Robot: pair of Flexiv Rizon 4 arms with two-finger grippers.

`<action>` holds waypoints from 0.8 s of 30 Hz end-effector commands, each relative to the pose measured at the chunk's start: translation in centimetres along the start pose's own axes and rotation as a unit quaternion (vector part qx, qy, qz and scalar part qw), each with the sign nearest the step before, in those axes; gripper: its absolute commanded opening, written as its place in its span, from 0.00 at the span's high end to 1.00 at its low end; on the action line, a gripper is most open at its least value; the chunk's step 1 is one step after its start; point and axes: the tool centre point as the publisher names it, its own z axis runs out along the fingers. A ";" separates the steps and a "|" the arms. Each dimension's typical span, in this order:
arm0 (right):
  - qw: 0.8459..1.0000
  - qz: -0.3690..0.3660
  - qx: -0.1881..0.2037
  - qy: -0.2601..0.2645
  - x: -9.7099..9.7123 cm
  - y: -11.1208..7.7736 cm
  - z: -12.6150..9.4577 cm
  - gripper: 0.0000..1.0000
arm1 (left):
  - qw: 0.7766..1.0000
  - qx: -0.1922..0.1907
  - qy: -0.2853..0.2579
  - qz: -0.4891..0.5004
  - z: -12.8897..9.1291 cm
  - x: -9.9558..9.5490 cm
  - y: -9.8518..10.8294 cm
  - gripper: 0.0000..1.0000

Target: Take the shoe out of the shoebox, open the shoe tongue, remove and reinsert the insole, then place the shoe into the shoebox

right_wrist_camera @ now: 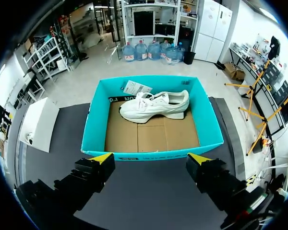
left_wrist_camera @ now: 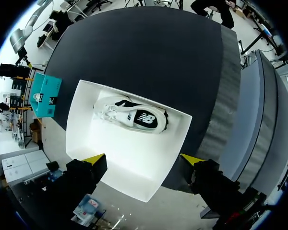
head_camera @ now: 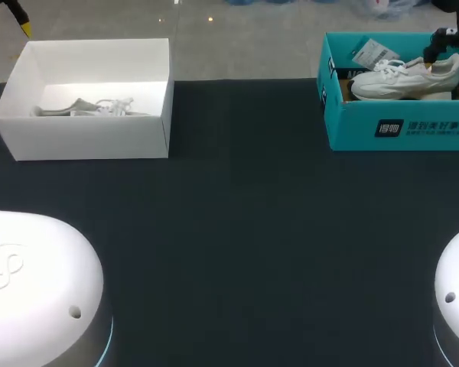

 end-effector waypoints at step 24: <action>0.992 0.093 0.078 -0.035 -5.9 12.6 12.1 0.00 | 0.999 -0.037 0.000 0.000 0.0 0.1 -1.1 0.00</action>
